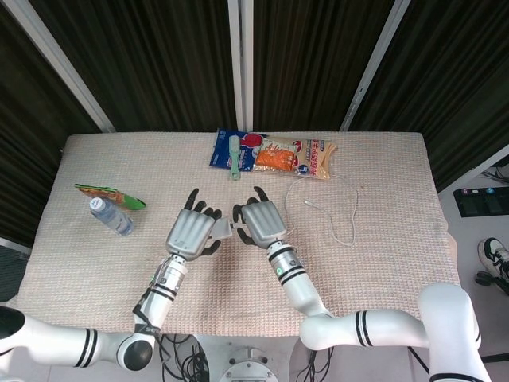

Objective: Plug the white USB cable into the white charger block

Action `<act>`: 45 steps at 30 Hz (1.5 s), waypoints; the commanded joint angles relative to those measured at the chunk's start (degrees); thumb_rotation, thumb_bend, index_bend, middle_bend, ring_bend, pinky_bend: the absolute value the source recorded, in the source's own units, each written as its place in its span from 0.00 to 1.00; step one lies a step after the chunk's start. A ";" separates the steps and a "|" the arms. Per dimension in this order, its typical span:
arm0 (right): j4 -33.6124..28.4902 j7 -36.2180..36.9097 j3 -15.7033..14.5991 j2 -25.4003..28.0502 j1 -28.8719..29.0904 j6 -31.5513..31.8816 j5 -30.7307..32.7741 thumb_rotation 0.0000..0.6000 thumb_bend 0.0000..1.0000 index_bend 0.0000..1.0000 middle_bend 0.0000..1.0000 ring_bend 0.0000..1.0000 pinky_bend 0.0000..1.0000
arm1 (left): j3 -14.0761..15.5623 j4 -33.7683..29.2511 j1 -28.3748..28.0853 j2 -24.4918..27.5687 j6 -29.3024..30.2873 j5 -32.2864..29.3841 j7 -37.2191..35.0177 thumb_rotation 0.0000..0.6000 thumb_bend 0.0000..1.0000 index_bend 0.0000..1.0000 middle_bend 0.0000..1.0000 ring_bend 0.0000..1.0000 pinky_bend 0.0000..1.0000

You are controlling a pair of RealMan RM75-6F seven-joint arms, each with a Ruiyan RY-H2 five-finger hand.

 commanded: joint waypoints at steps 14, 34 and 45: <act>0.89 1.20 -0.12 -1.39 -0.02 0.68 -0.49 1.00 0.42 0.62 0.53 0.31 0.08 | -1.06 -0.15 -0.99 -0.70 -0.20 -2.72 1.35 0.80 0.29 0.45 0.42 0.23 0.02; 1.87 2.01 -0.27 -2.49 -0.57 1.09 -1.24 1.00 0.38 0.60 0.52 0.30 0.04 | -1.80 0.29 -2.21 -1.05 -0.80 -5.16 0.96 0.80 0.29 0.45 0.42 0.24 0.02; -1.09 2.40 -2.29 0.93 -3.33 2.32 -3.14 1.00 0.00 0.13 0.24 0.10 0.00 | -1.14 -0.34 -0.88 1.34 -4.10 -4.59 -5.18 0.80 0.28 0.45 0.41 0.23 0.03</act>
